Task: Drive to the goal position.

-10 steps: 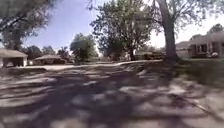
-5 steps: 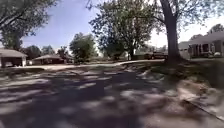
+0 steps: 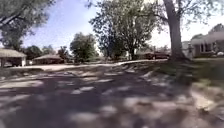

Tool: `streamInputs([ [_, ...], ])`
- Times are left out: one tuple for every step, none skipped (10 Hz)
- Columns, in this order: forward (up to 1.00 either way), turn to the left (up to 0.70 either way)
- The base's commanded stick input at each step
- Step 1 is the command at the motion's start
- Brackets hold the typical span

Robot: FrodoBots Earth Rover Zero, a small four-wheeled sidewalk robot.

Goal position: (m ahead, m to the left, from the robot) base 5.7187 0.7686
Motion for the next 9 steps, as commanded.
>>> streamInputs([
  [0.70, 0.00],
  [0.70, 0.00],
  [0.70, 0.00],
  [0.70, 0.00],
  [0.70, 0.00],
  [0.70, 0.00],
  [0.70, 0.00],
  [0.70, 0.00],
  [0.70, 0.00],
])
